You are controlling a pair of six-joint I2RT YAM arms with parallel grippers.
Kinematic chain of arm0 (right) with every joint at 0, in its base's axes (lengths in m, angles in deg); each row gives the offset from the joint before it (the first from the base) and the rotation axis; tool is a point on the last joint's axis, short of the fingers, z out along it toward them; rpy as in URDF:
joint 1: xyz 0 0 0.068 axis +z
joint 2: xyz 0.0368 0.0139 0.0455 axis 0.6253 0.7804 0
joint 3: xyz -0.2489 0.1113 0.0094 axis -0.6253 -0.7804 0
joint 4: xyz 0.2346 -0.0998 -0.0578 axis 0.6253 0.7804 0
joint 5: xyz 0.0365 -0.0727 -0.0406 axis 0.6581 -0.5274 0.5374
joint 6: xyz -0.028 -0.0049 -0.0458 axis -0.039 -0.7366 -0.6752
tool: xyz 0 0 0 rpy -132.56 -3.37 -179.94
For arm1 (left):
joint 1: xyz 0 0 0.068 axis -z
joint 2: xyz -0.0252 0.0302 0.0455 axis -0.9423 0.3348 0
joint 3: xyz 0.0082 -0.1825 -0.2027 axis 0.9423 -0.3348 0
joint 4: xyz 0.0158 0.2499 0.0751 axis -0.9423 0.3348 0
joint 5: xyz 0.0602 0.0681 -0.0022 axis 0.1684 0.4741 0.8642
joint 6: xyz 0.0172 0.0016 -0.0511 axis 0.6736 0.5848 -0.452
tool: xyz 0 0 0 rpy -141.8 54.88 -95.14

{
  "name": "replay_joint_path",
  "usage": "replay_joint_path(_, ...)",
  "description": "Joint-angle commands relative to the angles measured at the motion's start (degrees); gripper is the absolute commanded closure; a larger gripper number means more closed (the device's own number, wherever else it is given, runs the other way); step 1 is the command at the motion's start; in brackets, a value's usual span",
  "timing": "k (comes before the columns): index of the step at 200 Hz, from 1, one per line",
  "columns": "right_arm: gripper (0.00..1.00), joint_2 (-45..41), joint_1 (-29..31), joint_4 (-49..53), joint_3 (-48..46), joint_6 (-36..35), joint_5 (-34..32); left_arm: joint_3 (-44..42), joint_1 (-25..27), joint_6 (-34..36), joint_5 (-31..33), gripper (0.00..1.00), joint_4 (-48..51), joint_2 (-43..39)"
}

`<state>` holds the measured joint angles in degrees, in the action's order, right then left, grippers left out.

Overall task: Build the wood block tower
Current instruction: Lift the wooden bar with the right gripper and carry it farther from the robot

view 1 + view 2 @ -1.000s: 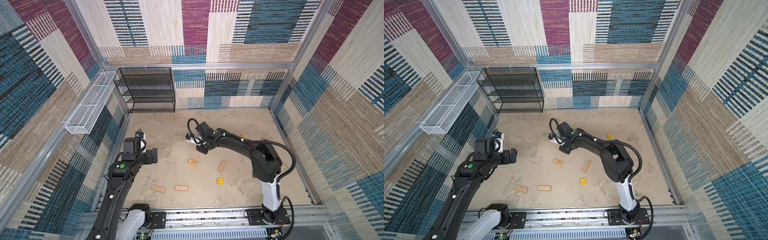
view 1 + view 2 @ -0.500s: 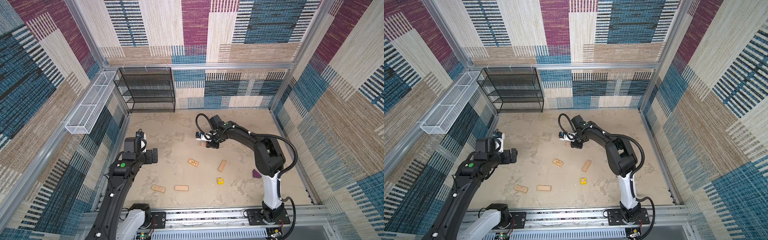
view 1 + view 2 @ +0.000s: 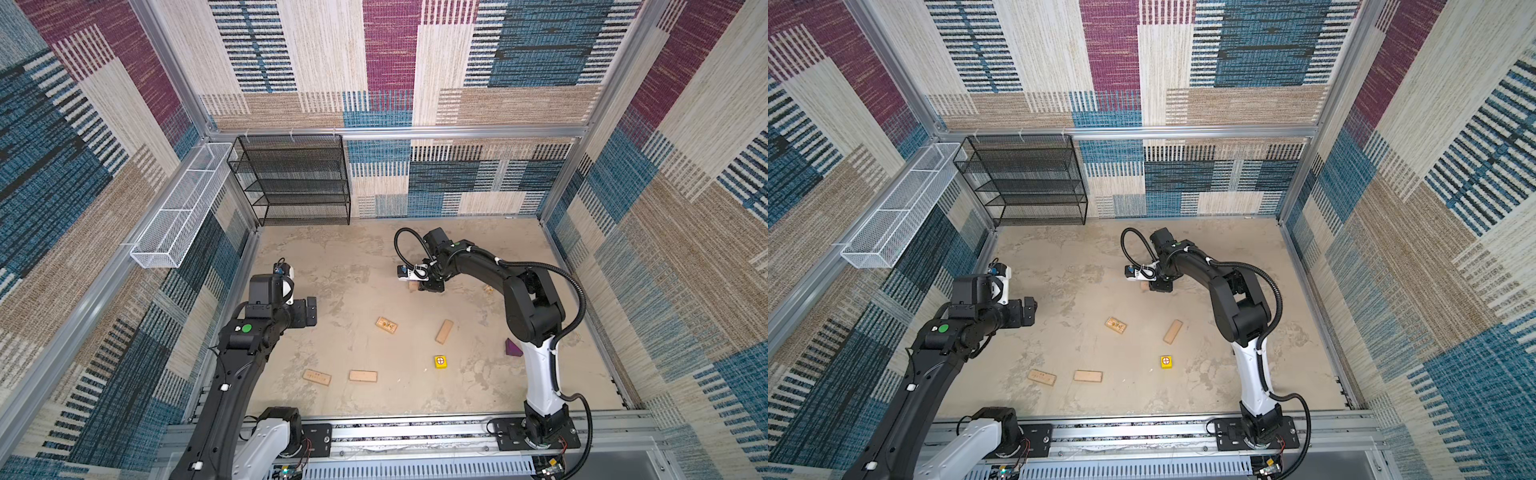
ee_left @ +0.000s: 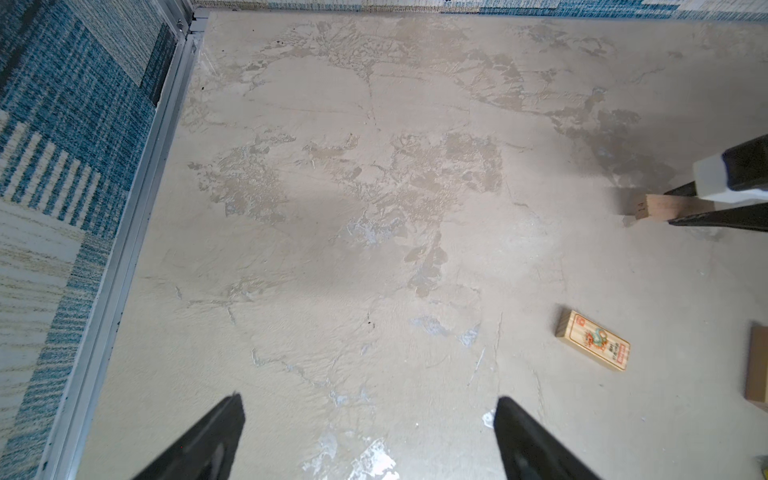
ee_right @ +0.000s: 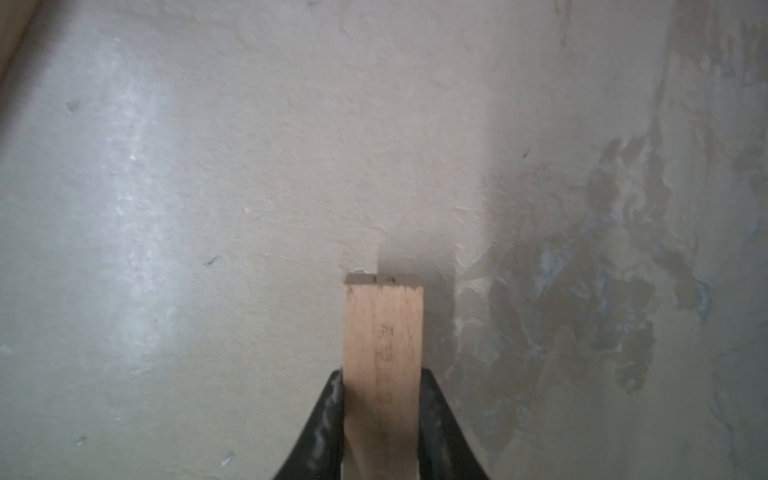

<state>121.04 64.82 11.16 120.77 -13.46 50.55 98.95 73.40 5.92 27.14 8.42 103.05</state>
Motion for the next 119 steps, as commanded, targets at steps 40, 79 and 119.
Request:
replay_joint_path(40,0.98,0.9,0.1,0.1,-0.1,-2.8,2.4,0.2,-0.1,-0.1,-1.7,0.01,-0.6,0.4)
replay_joint_path(79,0.90,1.5,0.0,0.6,0.3,-3.0,3.0,0.2,-0.1,-0.2,-1.9,0.01,-0.6,0.3)
replay_joint_path(119,0.61,1.6,0.0,-2.1,-0.5,-0.5,0.6,0.2,-0.1,-0.2,-2.2,0.01,-0.6,0.2)
